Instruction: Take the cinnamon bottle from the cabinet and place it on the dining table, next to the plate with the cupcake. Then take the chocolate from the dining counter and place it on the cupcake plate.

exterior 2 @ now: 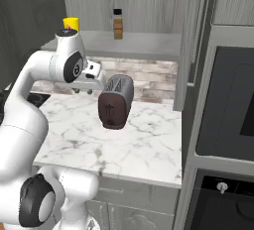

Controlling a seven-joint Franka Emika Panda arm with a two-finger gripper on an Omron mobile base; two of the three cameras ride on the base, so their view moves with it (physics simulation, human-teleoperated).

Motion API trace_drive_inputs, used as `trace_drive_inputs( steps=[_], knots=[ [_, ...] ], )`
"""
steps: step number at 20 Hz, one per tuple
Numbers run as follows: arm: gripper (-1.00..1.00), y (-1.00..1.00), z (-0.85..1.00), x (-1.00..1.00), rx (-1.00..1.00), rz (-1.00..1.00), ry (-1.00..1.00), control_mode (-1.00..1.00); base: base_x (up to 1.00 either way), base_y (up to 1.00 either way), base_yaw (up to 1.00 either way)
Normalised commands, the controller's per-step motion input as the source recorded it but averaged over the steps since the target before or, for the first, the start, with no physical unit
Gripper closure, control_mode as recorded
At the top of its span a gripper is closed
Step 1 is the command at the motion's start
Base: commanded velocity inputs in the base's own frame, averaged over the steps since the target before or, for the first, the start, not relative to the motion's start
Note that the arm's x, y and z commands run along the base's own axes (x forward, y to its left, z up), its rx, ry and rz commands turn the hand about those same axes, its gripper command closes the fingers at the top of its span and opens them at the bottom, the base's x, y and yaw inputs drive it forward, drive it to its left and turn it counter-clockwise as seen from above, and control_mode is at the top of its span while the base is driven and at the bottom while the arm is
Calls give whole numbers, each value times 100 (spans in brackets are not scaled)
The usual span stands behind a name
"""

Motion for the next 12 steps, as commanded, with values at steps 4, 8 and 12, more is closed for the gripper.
trace_drive_inputs(
  steps=[4, 8, 12],
  knots=[
    [-100, 0, -4, -7, 0, 0, -6, -100, 0, 0, 0],
    [-100, 6, 11, -3, -5, -3, -26, -100, 0, 0, 0],
    [-100, 11, 37, 0, -13, -7, -34, -100, 0, 0, 0]
  ],
)
